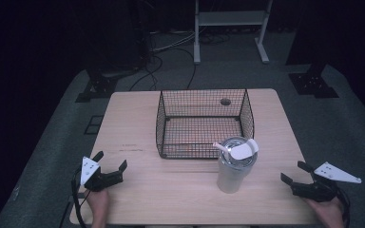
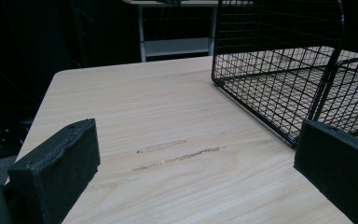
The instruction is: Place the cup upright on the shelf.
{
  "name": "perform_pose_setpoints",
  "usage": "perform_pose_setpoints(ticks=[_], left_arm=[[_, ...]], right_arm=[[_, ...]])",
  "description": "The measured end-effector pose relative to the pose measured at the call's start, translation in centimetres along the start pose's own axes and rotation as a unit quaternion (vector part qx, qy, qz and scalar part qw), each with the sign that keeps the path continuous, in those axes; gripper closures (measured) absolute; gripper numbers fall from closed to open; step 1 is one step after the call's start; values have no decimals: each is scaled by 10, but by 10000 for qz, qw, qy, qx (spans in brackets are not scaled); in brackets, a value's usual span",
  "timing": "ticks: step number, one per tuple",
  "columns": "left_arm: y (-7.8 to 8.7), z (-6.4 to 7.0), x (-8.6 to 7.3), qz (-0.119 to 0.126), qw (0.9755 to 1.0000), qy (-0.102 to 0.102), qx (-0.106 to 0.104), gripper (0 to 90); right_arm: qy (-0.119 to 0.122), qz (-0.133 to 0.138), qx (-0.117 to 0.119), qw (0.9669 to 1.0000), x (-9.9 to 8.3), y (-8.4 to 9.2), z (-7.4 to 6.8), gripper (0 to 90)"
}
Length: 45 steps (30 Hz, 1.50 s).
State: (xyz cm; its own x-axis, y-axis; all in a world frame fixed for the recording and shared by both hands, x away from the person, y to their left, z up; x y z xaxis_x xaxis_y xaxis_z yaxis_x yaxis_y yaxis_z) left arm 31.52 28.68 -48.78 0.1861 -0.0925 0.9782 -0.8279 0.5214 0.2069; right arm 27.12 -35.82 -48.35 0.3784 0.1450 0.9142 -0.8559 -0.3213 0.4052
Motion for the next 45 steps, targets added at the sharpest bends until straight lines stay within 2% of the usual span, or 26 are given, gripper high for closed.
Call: perform_pose_setpoints(ticks=[5,7,15,23,29,37,39,45], left_arm=[[0,0,0,-20,10000,5,14,0],[0,0,0,-24,10000,4,17,0],[0,0,0,5,10000,10,4,0],[1,-1,0,33,10000,40,-19,0],[2,-1,0,50,10000,66,-16,0],[2,-2,0,72,9999,110,-11,0],[2,-2,0,72,9999,112,-8,0],[2,-1,0,66,9999,81,-12,0]], right_arm=[[60,64,22,10000,5,0,0,130],[79,79,101,9999,9,-2,-2,129],[309,123,303,9990,22,-2,-19,129],[488,194,449,9976,33,4,-30,129],[734,375,546,9951,41,13,-42,129],[981,385,709,9919,47,14,-61,126],[1096,370,663,9911,47,13,-64,126],[1125,331,755,9902,45,9,-71,125]])
Point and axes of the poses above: each handheld gripper's, and its own axes: y roughly backward along the jaws, x roughly out of its top, z roughly to its right, the point moved 3 cm from there along -y, roughly forward along the jaws, and after that the axes turned 10 degrees about -x, right-handed, at the moved point
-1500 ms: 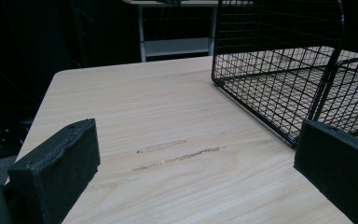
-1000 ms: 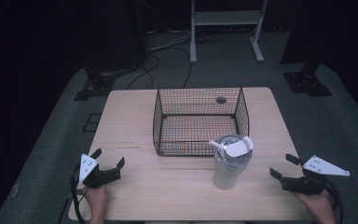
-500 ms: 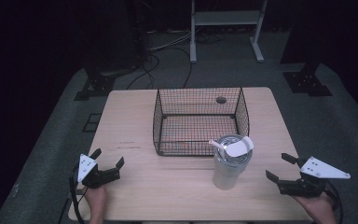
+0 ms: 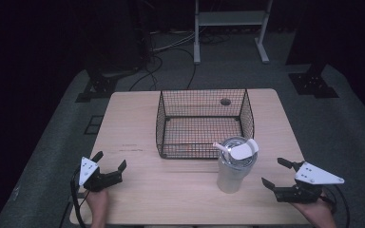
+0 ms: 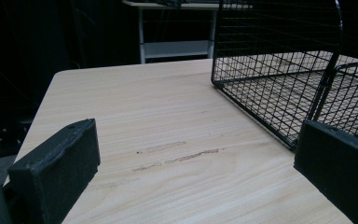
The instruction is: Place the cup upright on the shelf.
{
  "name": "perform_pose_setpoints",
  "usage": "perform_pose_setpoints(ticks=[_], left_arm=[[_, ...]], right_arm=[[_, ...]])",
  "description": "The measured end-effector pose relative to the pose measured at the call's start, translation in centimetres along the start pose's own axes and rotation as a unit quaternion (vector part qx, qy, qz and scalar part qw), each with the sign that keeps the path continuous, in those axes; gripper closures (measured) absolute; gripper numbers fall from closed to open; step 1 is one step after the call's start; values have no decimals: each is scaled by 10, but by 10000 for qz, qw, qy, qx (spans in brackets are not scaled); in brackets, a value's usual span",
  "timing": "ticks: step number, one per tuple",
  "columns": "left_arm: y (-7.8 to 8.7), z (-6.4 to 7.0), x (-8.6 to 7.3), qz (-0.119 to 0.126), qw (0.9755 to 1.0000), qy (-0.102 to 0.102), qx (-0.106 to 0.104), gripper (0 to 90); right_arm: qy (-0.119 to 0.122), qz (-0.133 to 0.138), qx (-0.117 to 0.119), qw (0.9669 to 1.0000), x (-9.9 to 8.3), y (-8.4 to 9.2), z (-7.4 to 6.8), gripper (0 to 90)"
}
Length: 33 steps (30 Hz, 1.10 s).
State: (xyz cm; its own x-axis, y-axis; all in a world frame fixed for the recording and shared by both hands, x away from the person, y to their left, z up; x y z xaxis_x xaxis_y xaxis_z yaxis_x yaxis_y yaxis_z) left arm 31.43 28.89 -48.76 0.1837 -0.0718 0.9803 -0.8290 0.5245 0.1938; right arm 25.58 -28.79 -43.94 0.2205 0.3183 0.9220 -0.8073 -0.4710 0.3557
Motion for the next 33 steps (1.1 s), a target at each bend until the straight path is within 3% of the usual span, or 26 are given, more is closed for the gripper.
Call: perform_pose_setpoints(ticks=[9,16,24,33], left_arm=[[0,0,0,-7,10000,-18,-3,0],[0,0,0,1,10000,-6,-5,0],[0,0,0,-3,10000,-19,-11,0],[0,0,0,-5,10000,-22,-15,0]], right_arm=[[-103,12,582,9982,3,-17,-21,121],[-32,-19,784,9969,5,-27,-35,106],[-199,-57,996,9948,2,-36,-41,94],[-133,-139,924,9955,5,-54,-50,93]])
Point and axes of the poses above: each handheld gripper's, and its own axes: y roughly backward along the jaws, x roughly out of its top, z roughly to its right, the point moved 3 cm from there along -y, roughly forward along the jaws, and after that the axes turned 10 degrees about -x, right-handed, at the moved point
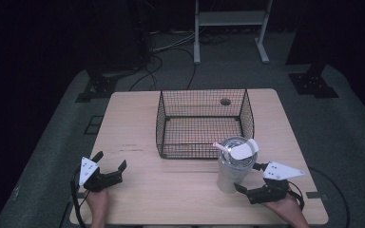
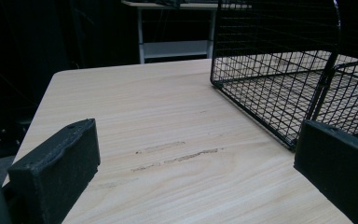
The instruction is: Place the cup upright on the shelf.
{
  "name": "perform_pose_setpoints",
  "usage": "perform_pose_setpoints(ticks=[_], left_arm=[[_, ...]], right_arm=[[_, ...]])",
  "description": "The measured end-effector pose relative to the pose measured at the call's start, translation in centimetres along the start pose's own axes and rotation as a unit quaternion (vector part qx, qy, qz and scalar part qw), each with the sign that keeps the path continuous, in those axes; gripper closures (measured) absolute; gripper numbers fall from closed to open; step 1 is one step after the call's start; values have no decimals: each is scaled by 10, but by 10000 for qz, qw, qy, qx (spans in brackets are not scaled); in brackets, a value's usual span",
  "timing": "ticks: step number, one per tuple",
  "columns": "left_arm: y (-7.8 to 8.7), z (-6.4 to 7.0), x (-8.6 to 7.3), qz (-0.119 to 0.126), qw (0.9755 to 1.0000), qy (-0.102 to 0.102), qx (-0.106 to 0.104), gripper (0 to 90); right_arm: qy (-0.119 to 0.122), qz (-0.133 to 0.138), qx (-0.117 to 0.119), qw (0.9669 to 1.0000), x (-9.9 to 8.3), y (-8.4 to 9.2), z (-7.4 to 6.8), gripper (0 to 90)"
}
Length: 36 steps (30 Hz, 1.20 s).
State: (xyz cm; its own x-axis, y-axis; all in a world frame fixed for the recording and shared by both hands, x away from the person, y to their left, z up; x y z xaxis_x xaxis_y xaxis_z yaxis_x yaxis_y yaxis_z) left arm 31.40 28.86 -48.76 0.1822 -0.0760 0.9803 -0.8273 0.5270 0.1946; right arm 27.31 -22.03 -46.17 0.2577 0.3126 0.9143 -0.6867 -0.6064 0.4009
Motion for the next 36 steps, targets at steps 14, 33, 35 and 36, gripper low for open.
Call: perform_pose_setpoints(ticks=[14,33,35,36], left_arm=[[0,-1,0,18,10000,34,-10,0],[2,0,0,-2,10000,78,-45,0],[2,0,0,0,10000,88,-42,0],[1,0,0,-1,10000,84,-45,0]], right_arm=[[100,372,-49,9992,7,-20,-4,77],[50,513,-12,9987,12,-28,-7,82],[67,528,-17,9986,12,-28,-7,83],[41,515,-16,9987,12,-28,-7,84]])
Point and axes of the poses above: each handheld gripper's, and its own axes: y roughly backward along the jaws, x roughly out of its top, z roughly to its right, the point moved 3 cm from there along -y, roughly forward along the jaws, and after that the axes turned 10 degrees about -x, right-handed, at the moved point
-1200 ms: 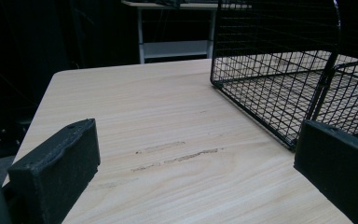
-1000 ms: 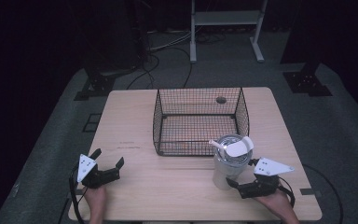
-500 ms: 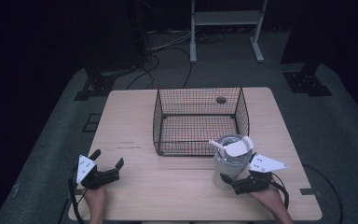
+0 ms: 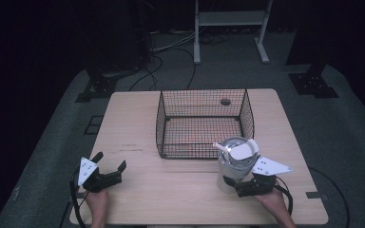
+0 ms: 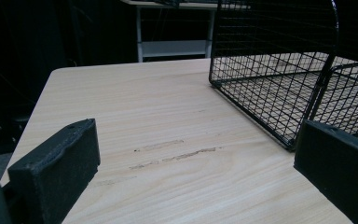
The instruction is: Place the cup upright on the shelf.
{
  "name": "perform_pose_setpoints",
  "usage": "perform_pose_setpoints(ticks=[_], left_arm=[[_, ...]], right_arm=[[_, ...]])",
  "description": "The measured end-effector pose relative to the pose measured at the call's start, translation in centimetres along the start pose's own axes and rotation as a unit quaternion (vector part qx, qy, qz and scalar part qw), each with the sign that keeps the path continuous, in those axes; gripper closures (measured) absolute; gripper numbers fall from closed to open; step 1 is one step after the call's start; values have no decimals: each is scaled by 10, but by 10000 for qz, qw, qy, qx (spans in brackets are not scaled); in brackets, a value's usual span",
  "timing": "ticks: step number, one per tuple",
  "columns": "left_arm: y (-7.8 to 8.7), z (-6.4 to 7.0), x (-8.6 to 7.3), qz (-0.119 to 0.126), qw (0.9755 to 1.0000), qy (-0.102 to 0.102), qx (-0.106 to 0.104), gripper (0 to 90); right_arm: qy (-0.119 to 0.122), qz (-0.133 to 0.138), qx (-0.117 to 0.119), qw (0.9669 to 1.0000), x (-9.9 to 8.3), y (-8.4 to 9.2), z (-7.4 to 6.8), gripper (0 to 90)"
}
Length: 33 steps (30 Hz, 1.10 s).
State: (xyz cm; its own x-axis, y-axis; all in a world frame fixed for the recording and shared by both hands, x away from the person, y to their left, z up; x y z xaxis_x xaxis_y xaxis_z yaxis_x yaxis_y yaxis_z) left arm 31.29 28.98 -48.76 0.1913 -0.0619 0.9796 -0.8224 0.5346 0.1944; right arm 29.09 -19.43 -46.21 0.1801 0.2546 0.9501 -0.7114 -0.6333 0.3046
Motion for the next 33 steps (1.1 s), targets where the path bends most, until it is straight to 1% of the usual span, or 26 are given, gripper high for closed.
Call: perform_pose_setpoints(ticks=[7,9,11,15,16,20,21,22,23,24,25,28,29,30,33], left_arm=[[0,0,0,2,10000,1,-1,0],[0,0,0,4,10000,-5,-2,0],[0,0,0,11,10000,2,-2,0],[0,0,0,1,10000,-1,-5,0],[0,0,0,0,10000,-10,0,0],[0,0,0,-7,10000,13,0,0],[0,0,0,-7,10000,13,0,0],[0,0,0,7,10000,8,-6,0],[0,0,0,7,10000,8,-6,0],[0,0,0,5,10000,2,-8,0],[0,0,0,11,10000,10,-6,0],[0,-1,0,19,10000,37,2,0],[0,-1,0,19,10000,37,2,0],[0,-1,0,10,10000,45,7,0],[0,-1,0,10,10000,32,17,0]], right_arm=[[-42,-19,-29,10000,1,0,0,86],[-173,-11,67,9998,1,0,1,87],[-247,19,142,9996,3,0,2,87],[-285,88,134,9995,9,0,2,87],[-313,161,136,9993,16,1,2,87],[-250,333,180,9990,34,2,4,87],[-250,333,180,9990,34,2,4,87],[-229,378,205,9988,43,0,4,87],[-229,378,205,9988,43,0,4,87],[-223,392,219,9987,51,-2,4,87],[-208,392,231,9987,55,-3,4,86],[-165,379,227,9989,67,-7,2,87],[-165,379,227,9989,67,-7,2,87],[-114,377,229,9990,74,-9,1,87],[-38,403,247,9989,84,-12,1,87]])
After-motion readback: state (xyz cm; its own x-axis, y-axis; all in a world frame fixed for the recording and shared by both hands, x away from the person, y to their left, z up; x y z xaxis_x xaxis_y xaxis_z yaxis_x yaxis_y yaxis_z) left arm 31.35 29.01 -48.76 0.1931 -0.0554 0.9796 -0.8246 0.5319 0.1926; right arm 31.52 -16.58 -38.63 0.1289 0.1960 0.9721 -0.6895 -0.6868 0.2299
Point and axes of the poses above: each handheld gripper's, and its own axes: y roughly backward along the jaws, x roughly out of its top, z roughly to its right, the point moved 3 cm from there along -y, roughly forward along the jaws, and after that the axes turned 10 degrees about -x, right-handed, at the moved point
